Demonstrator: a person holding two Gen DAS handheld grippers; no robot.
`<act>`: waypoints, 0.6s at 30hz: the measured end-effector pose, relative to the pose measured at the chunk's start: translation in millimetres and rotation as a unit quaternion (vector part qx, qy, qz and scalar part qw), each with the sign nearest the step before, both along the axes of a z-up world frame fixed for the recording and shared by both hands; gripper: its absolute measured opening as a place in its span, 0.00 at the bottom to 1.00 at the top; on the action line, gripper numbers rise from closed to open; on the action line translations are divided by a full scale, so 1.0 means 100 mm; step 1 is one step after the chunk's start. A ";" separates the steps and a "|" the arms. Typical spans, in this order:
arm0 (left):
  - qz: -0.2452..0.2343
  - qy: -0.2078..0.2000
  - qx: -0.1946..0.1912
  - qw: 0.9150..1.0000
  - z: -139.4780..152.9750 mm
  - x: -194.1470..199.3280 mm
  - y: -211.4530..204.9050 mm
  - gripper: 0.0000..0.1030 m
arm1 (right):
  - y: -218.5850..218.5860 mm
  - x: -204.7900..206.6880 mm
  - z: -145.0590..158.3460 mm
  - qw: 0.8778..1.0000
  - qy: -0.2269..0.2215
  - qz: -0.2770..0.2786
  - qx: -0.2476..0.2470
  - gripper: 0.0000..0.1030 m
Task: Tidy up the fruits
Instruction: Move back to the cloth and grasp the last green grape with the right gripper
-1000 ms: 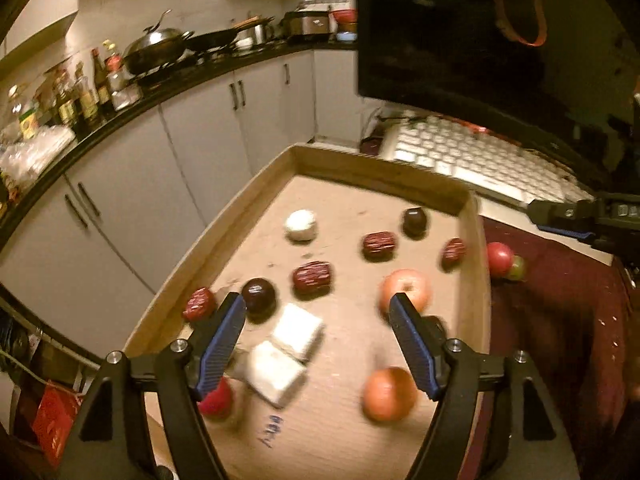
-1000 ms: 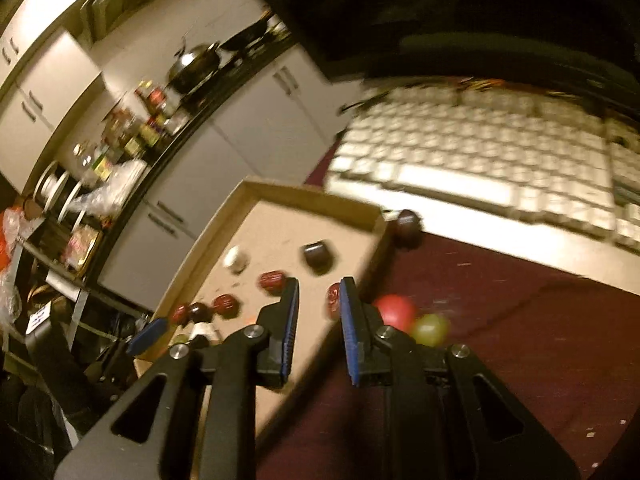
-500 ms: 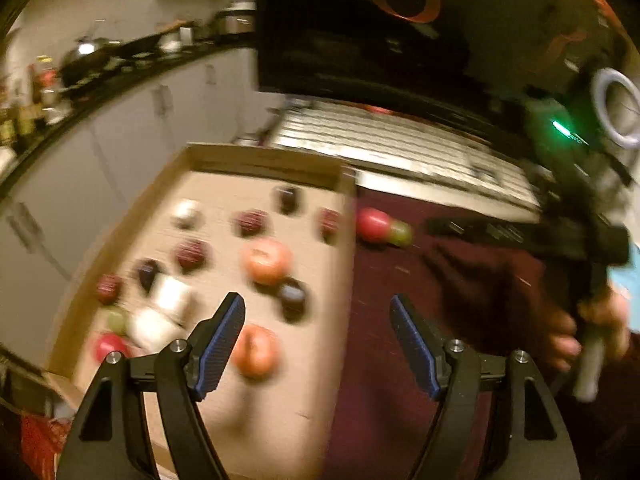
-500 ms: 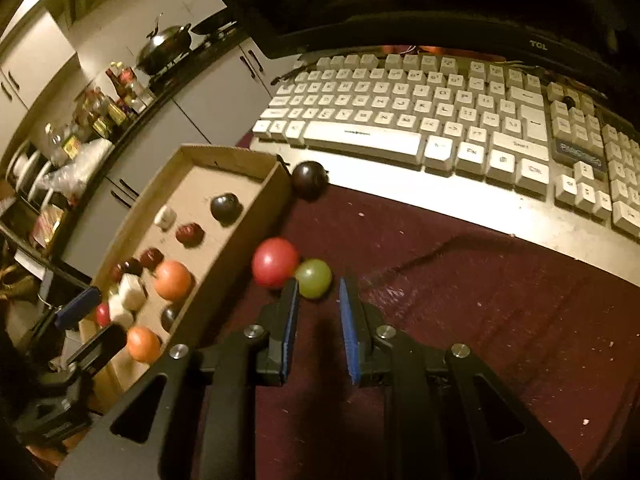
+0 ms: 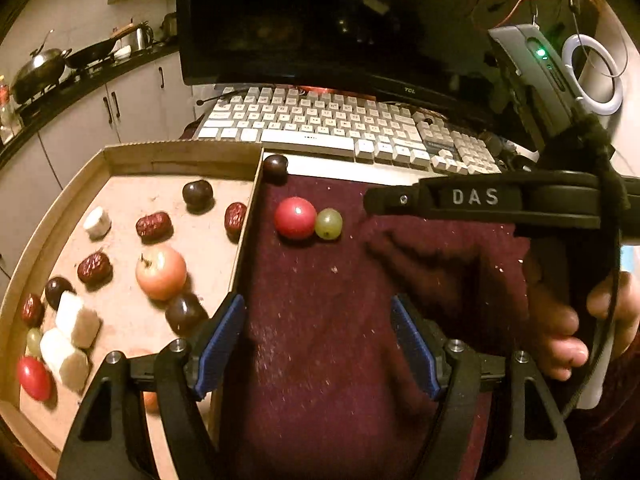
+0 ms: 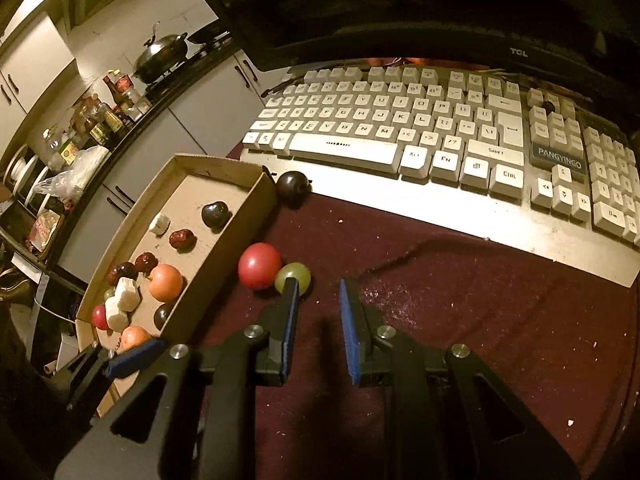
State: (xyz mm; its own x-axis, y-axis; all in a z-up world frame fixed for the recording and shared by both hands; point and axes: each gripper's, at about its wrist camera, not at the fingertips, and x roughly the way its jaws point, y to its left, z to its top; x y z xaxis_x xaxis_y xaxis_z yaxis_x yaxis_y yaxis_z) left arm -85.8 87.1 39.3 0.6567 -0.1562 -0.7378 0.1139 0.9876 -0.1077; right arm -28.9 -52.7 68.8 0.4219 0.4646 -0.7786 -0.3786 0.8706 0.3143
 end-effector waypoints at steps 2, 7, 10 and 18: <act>0.000 0.001 -0.003 1.000 0.00 0.03 0.04 0.73 | 0.01 0.01 0.00 1.000 0.000 0.006 0.004 0.22; 0.005 0.010 -0.026 1.000 0.02 0.08 0.21 0.72 | 0.10 0.00 -0.01 0.999 -0.009 0.040 -0.005 0.22; 0.002 0.013 -0.029 0.999 0.02 0.08 0.20 0.72 | 0.20 0.03 -0.07 0.998 -0.013 0.057 -0.029 0.22; 0.006 0.007 -0.036 0.999 0.09 0.03 0.22 0.72 | 0.44 -0.04 -0.17 0.989 -0.038 0.111 -0.087 0.22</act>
